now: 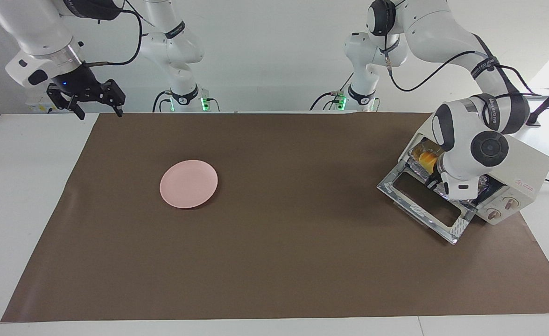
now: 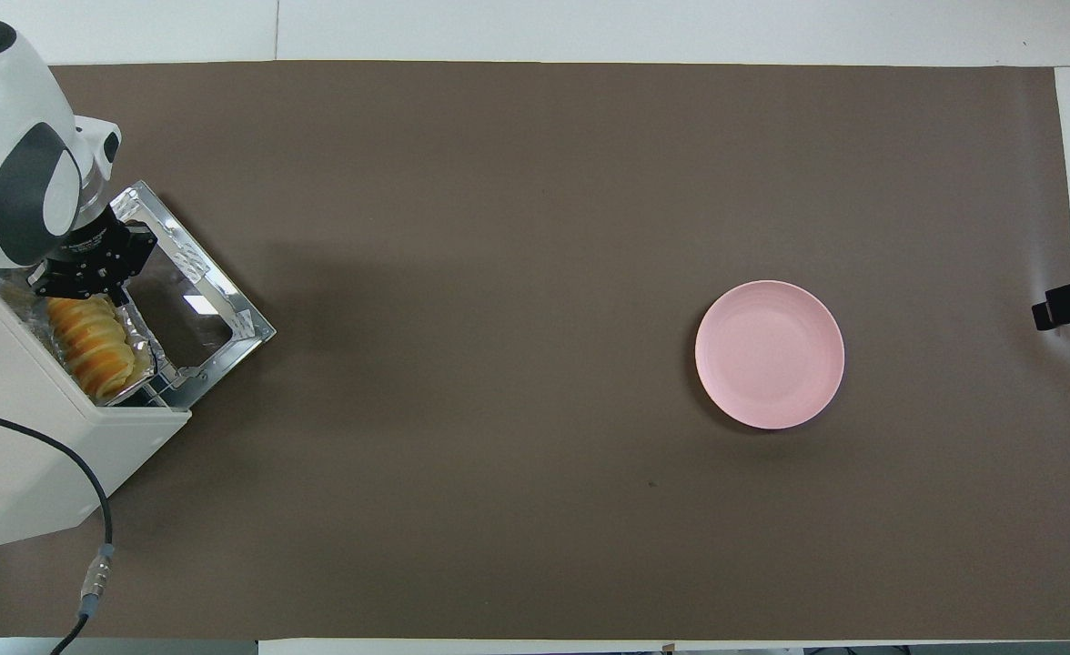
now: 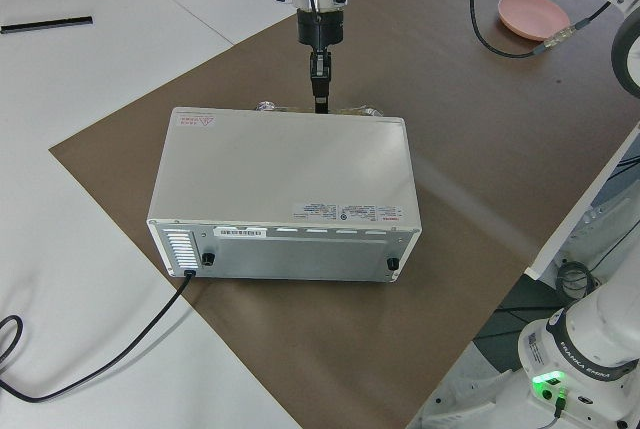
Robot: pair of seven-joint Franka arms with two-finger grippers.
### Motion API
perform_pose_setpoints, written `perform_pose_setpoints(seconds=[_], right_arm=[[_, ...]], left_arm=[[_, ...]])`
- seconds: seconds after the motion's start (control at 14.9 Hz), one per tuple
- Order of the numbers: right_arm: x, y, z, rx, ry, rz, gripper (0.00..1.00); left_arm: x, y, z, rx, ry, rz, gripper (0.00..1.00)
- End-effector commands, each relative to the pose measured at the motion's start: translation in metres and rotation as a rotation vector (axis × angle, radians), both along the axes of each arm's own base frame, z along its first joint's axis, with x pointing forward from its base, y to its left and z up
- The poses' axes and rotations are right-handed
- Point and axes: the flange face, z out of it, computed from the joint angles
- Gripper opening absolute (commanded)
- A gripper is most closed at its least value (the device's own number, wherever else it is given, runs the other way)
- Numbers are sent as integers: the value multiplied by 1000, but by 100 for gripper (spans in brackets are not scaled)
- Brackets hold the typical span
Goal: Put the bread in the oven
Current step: 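Carry the foil tray into the open oven with the left gripper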
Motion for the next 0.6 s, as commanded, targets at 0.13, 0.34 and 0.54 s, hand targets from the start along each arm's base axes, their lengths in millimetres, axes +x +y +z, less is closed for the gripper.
perform_pose_setpoints(seconds=[0.13, 0.34, 0.54], right_arm=[[-8, -1, 0, -9, 2, 11, 100], [-8, -1, 0, -9, 2, 11, 100], [-8, -1, 0, -9, 2, 11, 100]], left_arm=[[-12, 30, 14, 33, -14, 39, 0], [-13, 43, 15, 45, -12, 56, 0], [-17, 46, 15, 37, -4, 51, 0]])
